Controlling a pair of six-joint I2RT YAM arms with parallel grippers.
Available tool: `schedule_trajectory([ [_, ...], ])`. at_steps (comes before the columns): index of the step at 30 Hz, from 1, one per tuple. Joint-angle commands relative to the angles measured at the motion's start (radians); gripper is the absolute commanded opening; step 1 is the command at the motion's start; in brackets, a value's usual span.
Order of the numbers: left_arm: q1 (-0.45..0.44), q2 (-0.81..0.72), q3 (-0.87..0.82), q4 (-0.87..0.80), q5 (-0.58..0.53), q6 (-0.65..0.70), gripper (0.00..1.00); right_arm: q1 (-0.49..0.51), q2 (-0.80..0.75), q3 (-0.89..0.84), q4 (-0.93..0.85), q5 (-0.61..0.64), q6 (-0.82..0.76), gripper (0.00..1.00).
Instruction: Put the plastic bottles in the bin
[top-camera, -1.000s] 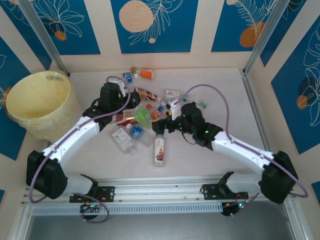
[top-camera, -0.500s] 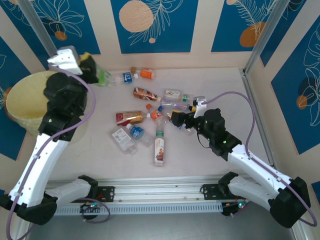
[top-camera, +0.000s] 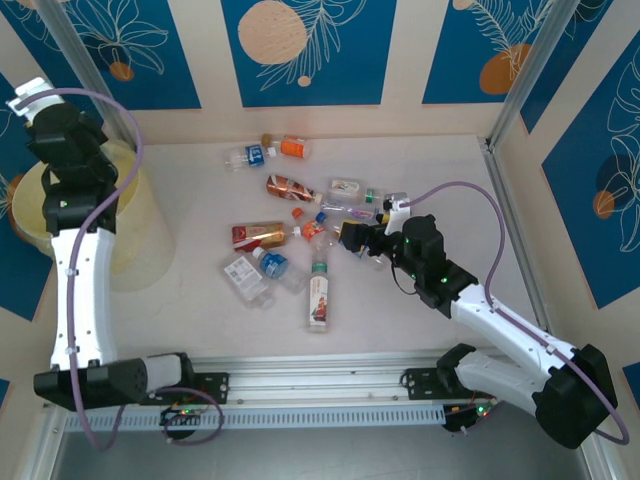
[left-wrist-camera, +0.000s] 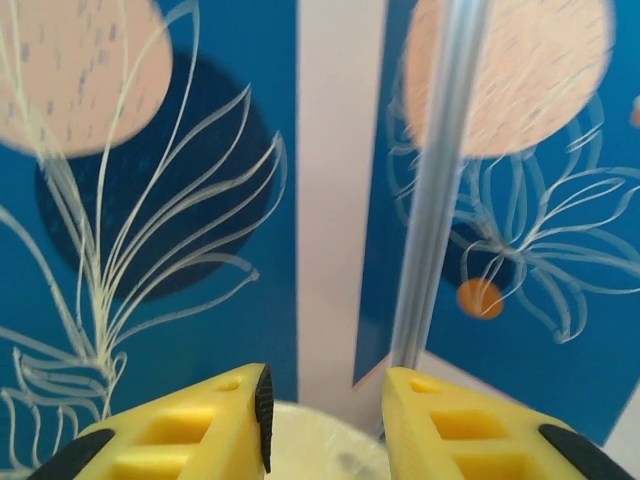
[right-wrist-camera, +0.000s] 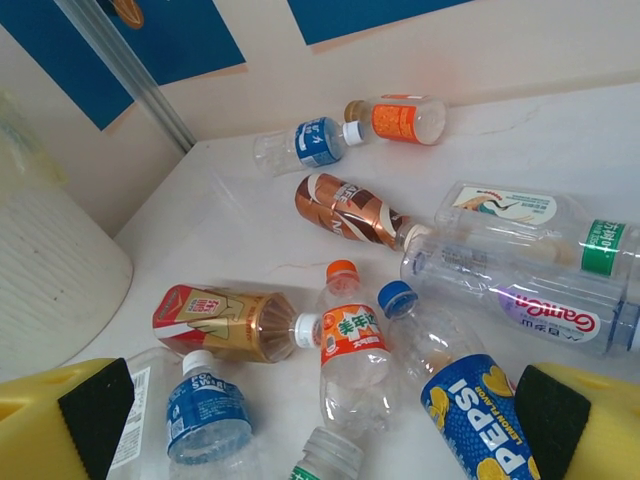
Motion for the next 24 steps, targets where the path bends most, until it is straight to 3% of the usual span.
schedule_trajectory([
  [1,0.133,0.016,-0.005,-0.124,0.168,-0.214,0.0,-0.007,-0.001,0.018,0.004,0.036,0.019,1.0],
  [5,0.245,0.066,-0.058,-0.149,0.324,-0.319,0.0,-0.011,-0.001,0.018,-0.015,0.043,0.022,1.0],
  [10,0.308,0.123,-0.149,-0.142,0.489,-0.411,0.0,-0.012,-0.002,0.029,-0.049,0.048,0.025,1.0],
  [18,0.329,0.158,-0.339,-0.041,0.543,-0.494,0.0,-0.017,0.0,0.046,-0.073,0.05,0.033,1.0],
  [20,0.328,0.164,-0.383,-0.012,0.541,-0.508,0.12,-0.017,-0.001,0.05,-0.075,0.044,0.035,1.0],
  [24,0.331,0.182,-0.433,0.017,0.547,-0.525,0.23,-0.017,0.0,0.058,-0.089,0.036,0.041,0.99],
])
